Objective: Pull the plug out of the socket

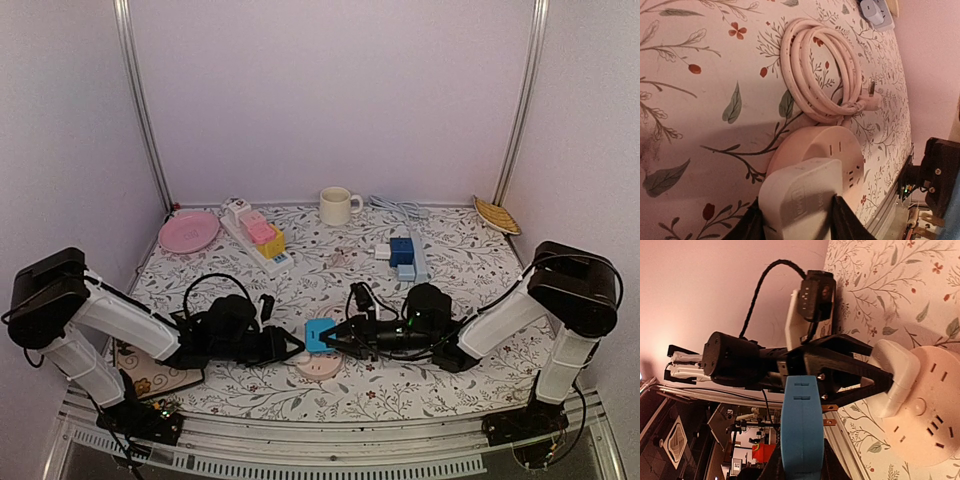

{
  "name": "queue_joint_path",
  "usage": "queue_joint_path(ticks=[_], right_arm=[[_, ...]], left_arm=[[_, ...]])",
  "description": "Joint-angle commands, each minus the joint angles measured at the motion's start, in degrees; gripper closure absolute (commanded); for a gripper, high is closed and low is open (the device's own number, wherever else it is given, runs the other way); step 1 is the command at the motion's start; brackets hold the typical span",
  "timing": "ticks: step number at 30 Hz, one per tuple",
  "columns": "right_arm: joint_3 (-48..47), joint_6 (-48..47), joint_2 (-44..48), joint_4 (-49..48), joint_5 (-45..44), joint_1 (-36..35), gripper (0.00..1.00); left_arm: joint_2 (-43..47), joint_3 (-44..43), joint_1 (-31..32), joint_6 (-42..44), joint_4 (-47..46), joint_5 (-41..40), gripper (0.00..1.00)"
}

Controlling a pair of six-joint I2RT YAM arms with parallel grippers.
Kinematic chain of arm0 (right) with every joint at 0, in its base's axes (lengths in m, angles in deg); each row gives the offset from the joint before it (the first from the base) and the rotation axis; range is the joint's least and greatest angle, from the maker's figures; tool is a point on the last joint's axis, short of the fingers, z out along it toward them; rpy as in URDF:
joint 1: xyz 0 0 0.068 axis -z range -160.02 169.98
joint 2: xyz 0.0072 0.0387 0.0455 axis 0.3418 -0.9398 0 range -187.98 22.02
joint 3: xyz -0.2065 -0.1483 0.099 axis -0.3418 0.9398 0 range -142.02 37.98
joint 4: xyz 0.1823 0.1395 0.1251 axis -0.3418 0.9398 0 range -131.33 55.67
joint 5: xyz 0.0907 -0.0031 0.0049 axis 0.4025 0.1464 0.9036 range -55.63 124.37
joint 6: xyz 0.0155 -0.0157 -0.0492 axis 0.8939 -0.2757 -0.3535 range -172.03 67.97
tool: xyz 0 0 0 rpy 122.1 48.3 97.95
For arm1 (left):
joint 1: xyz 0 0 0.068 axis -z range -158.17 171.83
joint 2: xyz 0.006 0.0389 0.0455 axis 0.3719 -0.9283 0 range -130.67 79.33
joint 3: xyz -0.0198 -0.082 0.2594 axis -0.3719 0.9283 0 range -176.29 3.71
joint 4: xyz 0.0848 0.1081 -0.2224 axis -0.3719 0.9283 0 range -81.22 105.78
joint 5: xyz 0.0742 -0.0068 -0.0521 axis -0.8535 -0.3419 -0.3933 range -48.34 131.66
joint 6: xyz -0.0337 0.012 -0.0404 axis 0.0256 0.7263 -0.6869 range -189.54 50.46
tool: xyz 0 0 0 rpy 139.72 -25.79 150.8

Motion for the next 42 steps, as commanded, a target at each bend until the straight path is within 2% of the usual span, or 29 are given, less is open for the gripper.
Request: queue_joint_path(ticks=[1, 5, 12, 15, 20, 24, 31, 36, 38, 42], right_arm=[[0.1, -1.1, 3.1, -5.2, 1.6, -0.5, 0.96], [1.8, -2.6, 7.5, 0.3, -0.5, -0.4, 0.96], [7.6, -11.6, 25.5, 25.2, -11.9, 1.9, 0.96], [11.6, -12.6, 33.0, 33.5, -13.8, 6.6, 0.96], [18.8, -13.4, 45.6, 43.6, -13.9, 18.7, 0.95], [20.1, -14.9, 52.2, 51.1, -15.7, 25.3, 0.88], [19.3, -19.8, 47.5, 54.3, -11.8, 34.4, 0.88], [18.9, -21.9, 42.5, 53.7, -9.7, 37.4, 0.86], [18.9, -22.1, 41.8, 53.8, -9.7, 37.8, 0.79], [19.7, -21.9, 42.0, 54.3, -10.4, 39.1, 0.55]], left_arm=[[-4.4, 2.5, 1.7, 1.0, 11.7, -0.5, 0.62], [-3.6, 2.5, 2.0, 1.0, 11.4, -0.6, 0.63], [-0.5, 3.0, 2.2, 1.3, 11.0, -0.9, 0.62], [1.7, 3.6, 2.3, 1.2, 10.3, -1.1, 0.62], [5.2, 4.3, 2.3, 1.3, 10.1, -2.2, 0.62], [6.5, 4.6, 2.3, 1.4, 10.1, -2.8, 0.61], [6.7, 3.9, 2.3, 1.7, 9.2, -2.8, 0.61], [6.7, 3.7, 2.3, 1.8, 9.2, -2.9, 0.61], [6.8, 3.7, 2.3, 1.8, 9.1, -2.9, 0.6], [6.9, 4.1, 2.3, 1.7, 8.7, -2.9, 0.6]])
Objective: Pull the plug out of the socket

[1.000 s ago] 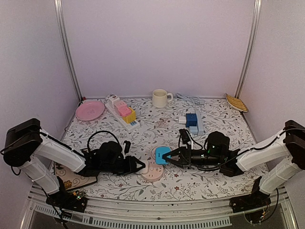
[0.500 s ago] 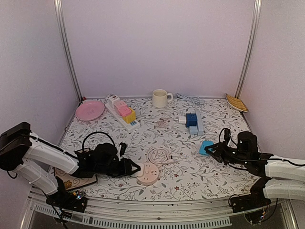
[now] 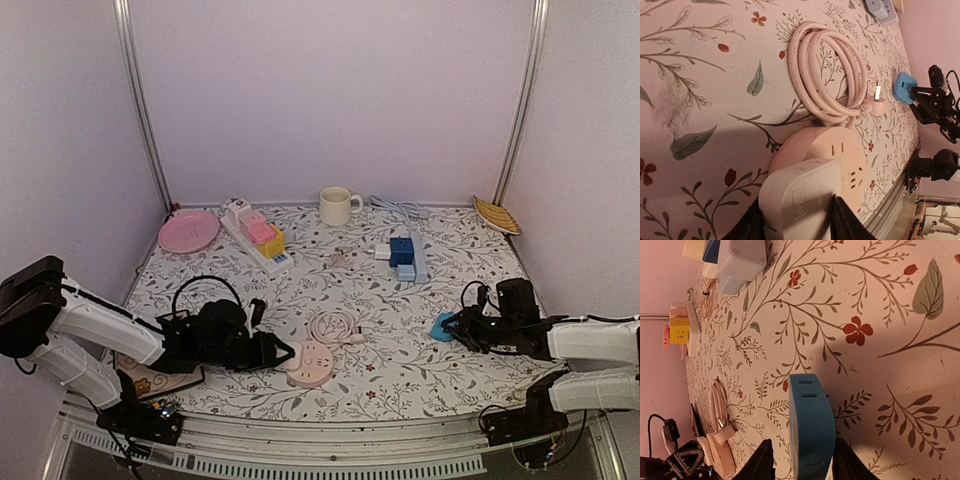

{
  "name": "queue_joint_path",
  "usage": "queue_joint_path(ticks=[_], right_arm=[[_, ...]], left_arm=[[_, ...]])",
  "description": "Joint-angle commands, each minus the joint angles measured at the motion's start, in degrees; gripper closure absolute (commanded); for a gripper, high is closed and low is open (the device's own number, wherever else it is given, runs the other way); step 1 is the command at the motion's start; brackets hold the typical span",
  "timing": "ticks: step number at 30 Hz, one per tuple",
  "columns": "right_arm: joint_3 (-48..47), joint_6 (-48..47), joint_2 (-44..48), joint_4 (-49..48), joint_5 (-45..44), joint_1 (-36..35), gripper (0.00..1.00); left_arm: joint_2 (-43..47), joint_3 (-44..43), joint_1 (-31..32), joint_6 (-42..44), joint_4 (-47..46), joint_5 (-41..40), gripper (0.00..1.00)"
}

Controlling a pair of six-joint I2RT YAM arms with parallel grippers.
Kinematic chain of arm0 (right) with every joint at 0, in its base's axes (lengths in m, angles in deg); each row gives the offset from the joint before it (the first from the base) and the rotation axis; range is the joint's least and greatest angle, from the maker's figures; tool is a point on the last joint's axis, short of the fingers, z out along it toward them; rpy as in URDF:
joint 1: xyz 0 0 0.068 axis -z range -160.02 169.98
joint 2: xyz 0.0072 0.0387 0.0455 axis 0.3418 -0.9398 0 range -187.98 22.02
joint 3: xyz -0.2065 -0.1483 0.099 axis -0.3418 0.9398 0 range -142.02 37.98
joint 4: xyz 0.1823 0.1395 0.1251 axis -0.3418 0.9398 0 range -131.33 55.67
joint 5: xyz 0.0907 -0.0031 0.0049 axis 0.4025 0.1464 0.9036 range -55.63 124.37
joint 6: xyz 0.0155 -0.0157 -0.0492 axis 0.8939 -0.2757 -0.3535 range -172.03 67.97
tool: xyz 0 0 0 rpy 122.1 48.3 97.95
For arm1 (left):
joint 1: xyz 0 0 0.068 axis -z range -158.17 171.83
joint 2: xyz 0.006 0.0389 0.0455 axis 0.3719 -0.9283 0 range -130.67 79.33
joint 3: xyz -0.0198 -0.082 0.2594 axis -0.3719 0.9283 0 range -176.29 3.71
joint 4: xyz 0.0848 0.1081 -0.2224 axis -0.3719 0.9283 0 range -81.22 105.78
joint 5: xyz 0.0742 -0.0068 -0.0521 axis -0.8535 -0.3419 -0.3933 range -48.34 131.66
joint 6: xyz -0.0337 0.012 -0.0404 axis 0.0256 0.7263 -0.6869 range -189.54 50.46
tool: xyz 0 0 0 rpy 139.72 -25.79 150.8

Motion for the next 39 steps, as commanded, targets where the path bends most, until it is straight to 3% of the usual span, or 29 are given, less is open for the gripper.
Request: queue_joint_path(ticks=[1, 5, 8, 16, 23, 28, 32, 34, 39], right_arm=[[-0.3, -0.9, 0.4, 0.5, 0.2, 1.4, 0.51], [-0.8, -1.6, 2.5, 3.1, -1.0, 1.5, 0.29], [-2.0, -2.9, 5.0, 5.5, -1.8, 1.4, 0.23], [-4.7, -5.7, 12.4, 10.0, -0.2, -0.3, 0.18], [-6.3, -1.6, 8.3, 2.9, -0.9, -13.1, 0.19], [-10.2, 1.1, -0.1, -3.5, -4.1, -24.7, 0.26], [-13.9, 2.7, -7.0, -8.5, -5.0, -32.1, 0.44], [-16.1, 3.4, -10.5, -9.9, -5.8, -34.9, 0.58], [-20.4, 4.2, -19.4, -13.5, -5.3, -39.5, 0.76]], left_arm=[[-0.1, 1.0, 0.9, 1.0, 4.5, -1.2, 0.6], [0.1, 1.1, 0.9, 1.1, 4.6, -1.3, 0.59], [0.2, 1.2, 1.0, 1.2, 4.7, -1.2, 0.58], [0.5, 1.2, 0.9, 1.1, 5.3, -1.5, 0.51], [0.7, 1.3, 0.9, 0.9, 5.2, -1.3, 0.5], [0.5, 1.6, 0.9, 0.4, 3.9, -0.4, 0.5], [-0.2, 2.0, 0.9, 0.0, 1.8, 1.0, 0.5], [-0.5, 2.2, 0.9, 0.0, 1.1, 1.4, 0.5], [-0.6, 2.6, 1.2, -0.7, 0.2, 2.3, 0.53]])
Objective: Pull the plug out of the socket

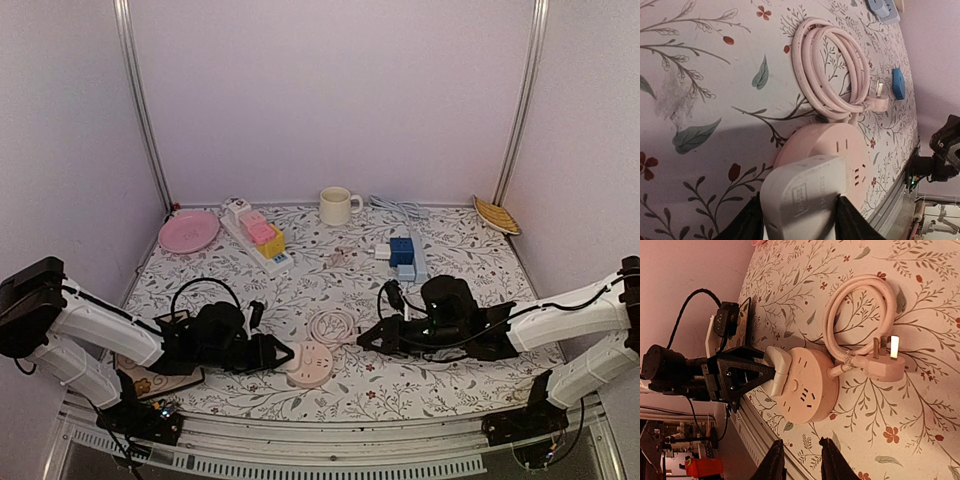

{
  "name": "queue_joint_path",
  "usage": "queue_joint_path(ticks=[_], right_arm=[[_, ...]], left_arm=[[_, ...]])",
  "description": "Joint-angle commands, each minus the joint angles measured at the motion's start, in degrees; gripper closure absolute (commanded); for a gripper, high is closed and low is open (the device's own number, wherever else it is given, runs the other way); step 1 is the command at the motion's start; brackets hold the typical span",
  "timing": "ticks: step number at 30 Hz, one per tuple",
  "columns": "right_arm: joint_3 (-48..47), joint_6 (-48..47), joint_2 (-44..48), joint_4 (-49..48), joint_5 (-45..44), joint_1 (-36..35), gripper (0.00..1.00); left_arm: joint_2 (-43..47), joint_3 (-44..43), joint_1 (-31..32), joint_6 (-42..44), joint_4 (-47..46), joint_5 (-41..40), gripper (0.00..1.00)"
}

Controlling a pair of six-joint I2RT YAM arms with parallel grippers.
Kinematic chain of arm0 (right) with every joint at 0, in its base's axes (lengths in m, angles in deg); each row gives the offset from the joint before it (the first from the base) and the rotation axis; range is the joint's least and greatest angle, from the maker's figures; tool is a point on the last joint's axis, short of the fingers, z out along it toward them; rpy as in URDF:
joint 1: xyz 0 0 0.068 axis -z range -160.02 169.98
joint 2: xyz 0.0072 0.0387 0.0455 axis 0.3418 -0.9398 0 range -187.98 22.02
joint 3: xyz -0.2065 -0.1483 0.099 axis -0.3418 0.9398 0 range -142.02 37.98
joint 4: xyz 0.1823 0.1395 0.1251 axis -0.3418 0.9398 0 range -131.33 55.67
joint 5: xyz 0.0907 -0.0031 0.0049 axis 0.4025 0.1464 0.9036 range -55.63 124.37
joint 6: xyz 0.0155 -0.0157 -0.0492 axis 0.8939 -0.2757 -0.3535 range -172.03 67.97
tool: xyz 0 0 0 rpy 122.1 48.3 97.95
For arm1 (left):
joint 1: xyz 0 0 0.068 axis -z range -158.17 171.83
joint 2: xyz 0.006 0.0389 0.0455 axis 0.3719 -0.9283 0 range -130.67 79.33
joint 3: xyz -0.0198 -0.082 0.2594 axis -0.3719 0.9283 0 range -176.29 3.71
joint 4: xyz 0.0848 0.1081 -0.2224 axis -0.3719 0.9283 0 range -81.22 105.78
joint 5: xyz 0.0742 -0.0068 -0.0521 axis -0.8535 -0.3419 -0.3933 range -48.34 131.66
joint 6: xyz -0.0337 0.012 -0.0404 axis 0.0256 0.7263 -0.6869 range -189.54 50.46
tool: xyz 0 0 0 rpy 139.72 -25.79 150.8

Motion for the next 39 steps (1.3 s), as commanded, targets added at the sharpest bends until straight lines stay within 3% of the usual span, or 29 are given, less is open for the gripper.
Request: queue_joint_path(ticks=[1, 3, 8, 15, 26, 31, 39], right_arm=[[-3.9, 1.7, -6.7, -6.3, -0.6, -3.5, 0.8], [-5.4, 2.2, -9.7, -8.0, 0.0, -4.8, 0.87], [-9.1, 2.9, -16.5, -10.2, 1.3, -6.6, 0.95], [-12.8, 3.4, -22.7, -11.8, 3.6, -6.8, 0.96], [-11.5, 5.7, -28.1, -15.7, 6.4, -7.1, 0.97], [-12.3, 5.9, -29.6, -16.2, 6.8, -7.6, 0.97], [-12.4, 6.3, -30.7, -16.3, 6.9, -7.7, 0.97]], left_arm=[[-0.8, 1.6, 1.3, -0.5, 1.1, 1.4, 0.53], [-0.7, 1.7, 1.5, -0.7, 0.8, 1.6, 0.55], [-0.7, 1.3, 2.3, -0.8, 0.6, 1.8, 0.57], [0.9, 0.8, 2.5, 0.0, 3.8, 1.8, 0.59], [5.9, -0.7, 1.6, 3.8, 10.8, 4.5, 0.45], [5.6, -0.3, 1.3, 4.2, 10.2, 7.0, 0.46], [4.8, 0.6, 0.3, 2.4, 4.0, 10.0, 0.56]])
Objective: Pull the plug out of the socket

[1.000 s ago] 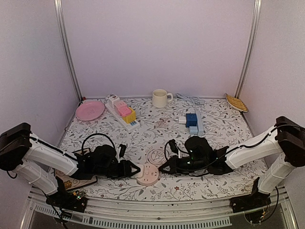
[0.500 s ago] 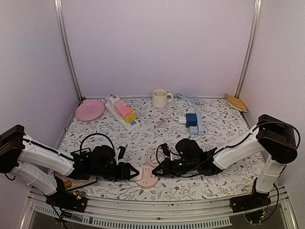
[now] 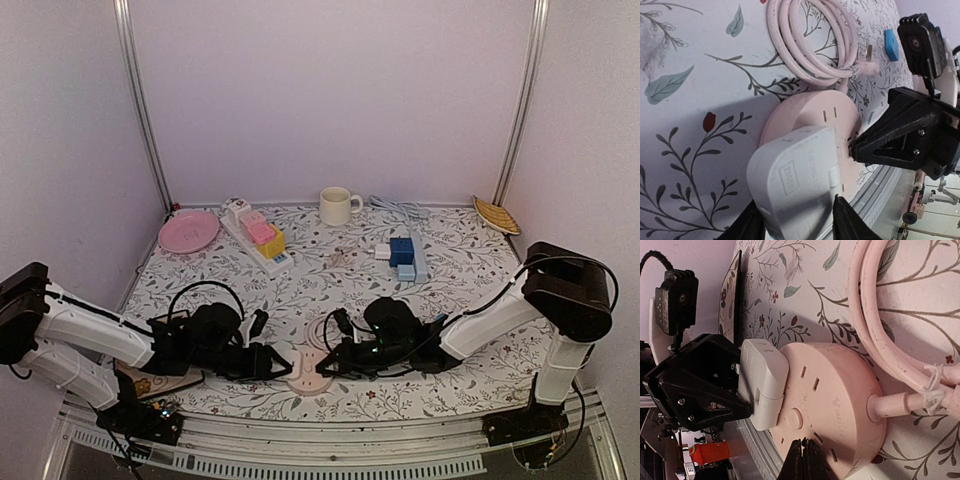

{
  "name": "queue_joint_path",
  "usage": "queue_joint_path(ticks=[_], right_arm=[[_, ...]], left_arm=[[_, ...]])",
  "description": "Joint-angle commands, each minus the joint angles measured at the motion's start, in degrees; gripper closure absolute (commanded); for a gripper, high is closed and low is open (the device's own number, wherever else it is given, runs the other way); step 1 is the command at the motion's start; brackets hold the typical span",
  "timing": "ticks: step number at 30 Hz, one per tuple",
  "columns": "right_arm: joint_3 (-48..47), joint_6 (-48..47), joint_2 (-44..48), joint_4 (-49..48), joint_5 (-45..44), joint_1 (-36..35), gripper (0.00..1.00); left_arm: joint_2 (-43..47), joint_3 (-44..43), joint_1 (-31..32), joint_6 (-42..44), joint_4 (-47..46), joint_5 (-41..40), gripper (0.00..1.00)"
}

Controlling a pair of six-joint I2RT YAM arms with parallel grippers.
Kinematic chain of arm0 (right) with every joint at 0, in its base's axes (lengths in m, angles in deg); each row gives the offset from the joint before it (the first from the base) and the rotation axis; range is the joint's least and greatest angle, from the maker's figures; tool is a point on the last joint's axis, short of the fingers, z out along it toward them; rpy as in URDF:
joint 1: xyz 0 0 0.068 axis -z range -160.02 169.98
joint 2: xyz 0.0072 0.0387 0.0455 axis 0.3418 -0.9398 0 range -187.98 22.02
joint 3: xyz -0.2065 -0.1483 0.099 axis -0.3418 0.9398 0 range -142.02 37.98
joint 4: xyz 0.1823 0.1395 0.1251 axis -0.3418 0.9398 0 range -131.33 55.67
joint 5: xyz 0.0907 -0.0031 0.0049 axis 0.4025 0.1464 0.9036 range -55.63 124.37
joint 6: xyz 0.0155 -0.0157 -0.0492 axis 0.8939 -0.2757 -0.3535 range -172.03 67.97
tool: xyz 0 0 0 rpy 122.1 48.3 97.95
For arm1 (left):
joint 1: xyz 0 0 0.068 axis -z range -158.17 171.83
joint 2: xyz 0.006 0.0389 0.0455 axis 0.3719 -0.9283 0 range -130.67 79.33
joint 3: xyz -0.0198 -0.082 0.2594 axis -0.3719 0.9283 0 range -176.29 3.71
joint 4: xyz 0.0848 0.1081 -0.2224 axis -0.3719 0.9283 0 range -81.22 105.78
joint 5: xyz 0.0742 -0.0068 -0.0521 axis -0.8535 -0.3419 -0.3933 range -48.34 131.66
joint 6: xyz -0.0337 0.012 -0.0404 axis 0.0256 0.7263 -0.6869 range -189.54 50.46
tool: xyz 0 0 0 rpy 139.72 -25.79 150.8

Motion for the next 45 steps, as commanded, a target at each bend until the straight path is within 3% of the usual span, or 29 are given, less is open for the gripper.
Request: queue_joint_path(ticks=[1, 16, 21, 35, 45], right_arm=[[-0.6, 0.3, -1.5, -1.0, 0.3, -0.4, 0.97], [-1.0, 1.0, -4.1, -0.8, 0.4, -0.5, 0.97], [-0.5, 1.2, -4.2, -0.7, -0.1, -0.5, 0.97], [0.6, 2.0, -4.9, -0.7, -1.1, -0.3, 0.97], [0.7, 2.0, -6.6, -0.6, -0.5, 0.2, 0.97]], left_arm=[[-0.4, 0.5, -0.6, -0.2, -3.6, 2.5, 0.57], [-1.9, 2.7, -1.0, -2.5, -12.9, 7.1, 0.83], [-2.6, 2.4, -1.0, -2.9, -15.1, 8.4, 1.0], [4.4, 4.7, -1.0, -4.0, -22.9, 7.9, 1.0], [3.3, 5.1, -1.0, -6.5, -25.1, 6.4, 1.0]])
